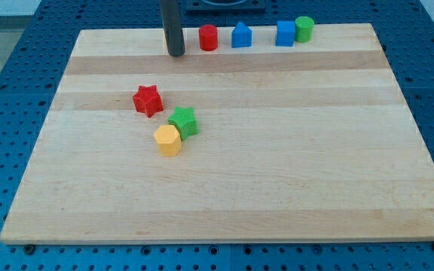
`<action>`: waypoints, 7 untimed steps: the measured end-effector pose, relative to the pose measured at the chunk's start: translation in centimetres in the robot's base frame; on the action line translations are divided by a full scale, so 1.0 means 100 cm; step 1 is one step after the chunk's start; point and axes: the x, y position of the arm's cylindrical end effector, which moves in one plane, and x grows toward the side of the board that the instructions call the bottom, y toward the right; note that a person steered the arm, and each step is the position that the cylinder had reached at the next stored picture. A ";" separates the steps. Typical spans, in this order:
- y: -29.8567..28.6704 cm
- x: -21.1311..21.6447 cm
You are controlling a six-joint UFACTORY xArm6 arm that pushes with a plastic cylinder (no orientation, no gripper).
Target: Slide the green star towards the top left of the board
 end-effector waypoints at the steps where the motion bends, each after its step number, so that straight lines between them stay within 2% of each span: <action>1: 0.000 0.006; 2: 0.039 0.042; 3: 0.094 0.111; 4: 0.111 0.203; 5: 0.106 0.235; 7: 0.042 0.200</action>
